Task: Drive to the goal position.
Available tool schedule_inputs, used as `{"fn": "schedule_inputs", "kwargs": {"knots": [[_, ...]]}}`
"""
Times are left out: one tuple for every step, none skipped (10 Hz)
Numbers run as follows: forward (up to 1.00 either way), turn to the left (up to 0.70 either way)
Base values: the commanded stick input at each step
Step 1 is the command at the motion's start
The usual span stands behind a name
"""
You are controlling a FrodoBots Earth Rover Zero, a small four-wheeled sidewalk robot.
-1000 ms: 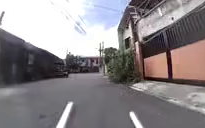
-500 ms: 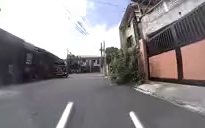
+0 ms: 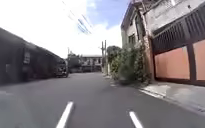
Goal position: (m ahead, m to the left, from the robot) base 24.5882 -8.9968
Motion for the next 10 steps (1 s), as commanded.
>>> {"fn": "schedule_inputs", "kwargs": {"knots": [[1.0,0.0],[1.0,0.0],[1.0,0.0],[1.0,0.0],[1.0,0.0],[1.0,0.0],[1.0,0.0],[1.0,0.0],[1.0,0.0],[1.0,0.0]]}}
